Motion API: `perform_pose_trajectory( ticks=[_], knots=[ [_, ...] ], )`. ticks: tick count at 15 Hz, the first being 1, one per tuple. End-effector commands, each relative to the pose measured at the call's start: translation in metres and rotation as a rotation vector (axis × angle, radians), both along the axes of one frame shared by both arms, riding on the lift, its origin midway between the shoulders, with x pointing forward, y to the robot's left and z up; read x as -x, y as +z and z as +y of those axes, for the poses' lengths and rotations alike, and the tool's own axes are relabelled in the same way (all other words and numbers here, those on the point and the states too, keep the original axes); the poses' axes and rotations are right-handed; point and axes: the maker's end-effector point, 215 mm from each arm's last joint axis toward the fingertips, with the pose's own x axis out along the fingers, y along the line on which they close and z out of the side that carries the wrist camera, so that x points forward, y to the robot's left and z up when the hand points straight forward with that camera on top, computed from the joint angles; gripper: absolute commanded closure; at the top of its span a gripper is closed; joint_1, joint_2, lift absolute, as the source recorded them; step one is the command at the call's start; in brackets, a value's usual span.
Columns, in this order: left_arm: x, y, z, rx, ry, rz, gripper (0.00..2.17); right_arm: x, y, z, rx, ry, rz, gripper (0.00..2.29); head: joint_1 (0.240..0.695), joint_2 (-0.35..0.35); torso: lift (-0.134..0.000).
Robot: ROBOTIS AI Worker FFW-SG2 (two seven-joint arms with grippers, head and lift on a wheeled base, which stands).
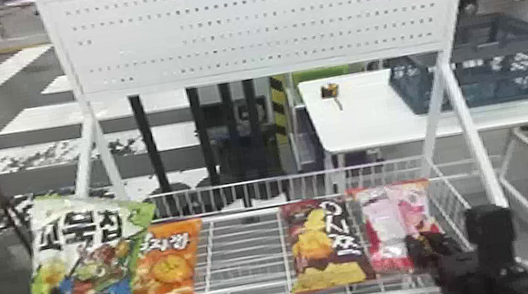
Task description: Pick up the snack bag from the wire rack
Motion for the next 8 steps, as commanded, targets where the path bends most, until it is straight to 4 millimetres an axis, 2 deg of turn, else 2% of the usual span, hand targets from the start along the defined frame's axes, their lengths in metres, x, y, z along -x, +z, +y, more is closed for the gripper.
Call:
perform_pose_trajectory(
  ticks=[1, 3, 5, 8],
  knots=[
    [0.001, -0.001, 0.000, 0.001, 0.001, 0.003, 1.71, 0.004, 0.008, 0.002, 0.002, -0.002, -0.016, 2.25, 0.499, 0.000, 0.000],
    [0.002, -0.002, -0.001, -0.002, 0.000, 0.006, 1.71, 0.010, 0.020, -0.003, 0.009, -0.025, -0.040, 2.25, 0.499, 0.000, 0.000],
    [0.003, -0.002, -0.003, -0.003, -0.003, 0.007, 1.71, 0.021, 0.047, 0.003, -0.007, -0.018, -0.088, 2.25, 0.499, 0.000, 0.000],
    [0.004, -0.002, -0.004, -0.004, -0.004, 0.009, 1.71, 0.058, 0.084, 0.026, -0.056, 0.021, -0.149, 2.25, 0.499, 0.000, 0.000]
  ],
)
